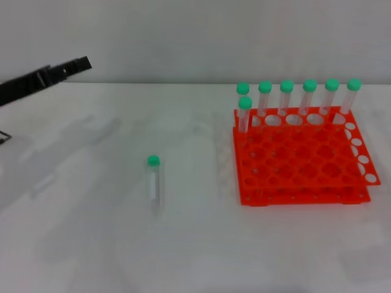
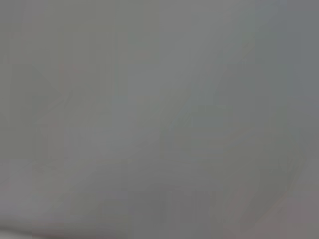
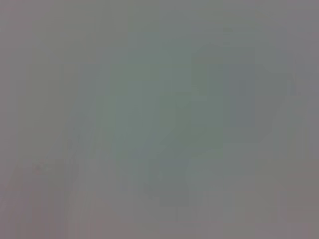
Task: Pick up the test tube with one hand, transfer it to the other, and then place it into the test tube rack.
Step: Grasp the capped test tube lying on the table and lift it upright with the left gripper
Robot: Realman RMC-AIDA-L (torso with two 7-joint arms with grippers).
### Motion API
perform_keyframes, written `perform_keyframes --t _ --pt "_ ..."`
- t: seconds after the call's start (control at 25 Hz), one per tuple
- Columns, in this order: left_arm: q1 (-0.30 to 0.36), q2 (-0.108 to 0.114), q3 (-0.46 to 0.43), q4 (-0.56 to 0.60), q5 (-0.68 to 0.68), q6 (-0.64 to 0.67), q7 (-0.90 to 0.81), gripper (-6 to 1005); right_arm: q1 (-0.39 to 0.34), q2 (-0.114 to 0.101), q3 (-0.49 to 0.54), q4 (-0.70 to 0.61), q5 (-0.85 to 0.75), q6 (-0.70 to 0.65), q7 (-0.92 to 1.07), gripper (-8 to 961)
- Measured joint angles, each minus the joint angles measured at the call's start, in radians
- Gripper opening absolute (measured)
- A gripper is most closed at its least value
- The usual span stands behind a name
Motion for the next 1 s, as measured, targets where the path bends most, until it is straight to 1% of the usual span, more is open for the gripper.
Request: perform_keyframes --t 0.12,0.16,0.2,0.24,0.32,0.36,0.4,0.48,0.6,0.72,0.8,0.92,1.0 --pt "-0.037 0.011 -0.026 0.038 0.174 0.002 -0.187 888 -0.008 0.000 0.007 -0.024 0.000 0.001 -0.001 754" --pt "-0.054 0.019 -0.027 0.063 0.261 0.013 -0.281 889 -0.009 -0.002 0.009 -0.031 0.000 0.001 0.002 754" --pt "-0.072 0.027 -0.029 0.091 0.345 0.032 -0.370 889 -0.011 -0.003 0.011 -0.040 0.000 0.002 0.004 754" --pt "-0.082 0.031 -0.028 0.104 0.393 0.049 -0.418 889 -0.014 -0.005 0.012 -0.052 0.000 0.002 0.005 754" --pt "-0.123 0.044 -0.028 0.148 0.540 0.118 -0.568 889 -0.019 -0.006 0.019 -0.072 0.000 0.003 0.004 754" --pt "-0.135 0.047 -0.029 0.156 0.568 0.136 -0.599 889 -0.019 -0.006 0.025 -0.078 0.000 0.003 0.002 754" --pt "-0.160 0.057 -0.030 0.166 0.617 0.177 -0.664 889 -0.020 -0.006 0.032 -0.082 0.000 0.002 0.000 754" --pt "-0.190 0.074 -0.038 0.168 0.650 0.227 -0.723 889 -0.024 -0.006 0.042 -0.089 0.000 0.000 -0.007 754" --pt "-0.226 0.100 -0.082 0.157 0.661 0.310 -0.769 889 -0.034 -0.007 0.047 -0.106 0.000 -0.004 -0.020 754" --pt "-0.262 0.123 -0.124 0.130 0.687 0.392 -0.822 889 -0.051 -0.006 0.049 -0.135 0.000 -0.005 -0.027 754" --pt "-0.281 0.138 -0.132 0.100 0.699 0.432 -0.860 889 -0.061 -0.007 0.052 -0.155 0.000 -0.005 -0.032 754" --pt "-0.307 0.152 -0.149 0.040 0.711 0.483 -0.888 889 -0.067 -0.008 0.063 -0.171 0.000 -0.007 -0.038 754" --pt "-0.332 0.156 -0.192 -0.009 0.740 0.519 -0.891 889 -0.067 -0.010 0.087 -0.181 0.000 -0.008 -0.046 754"
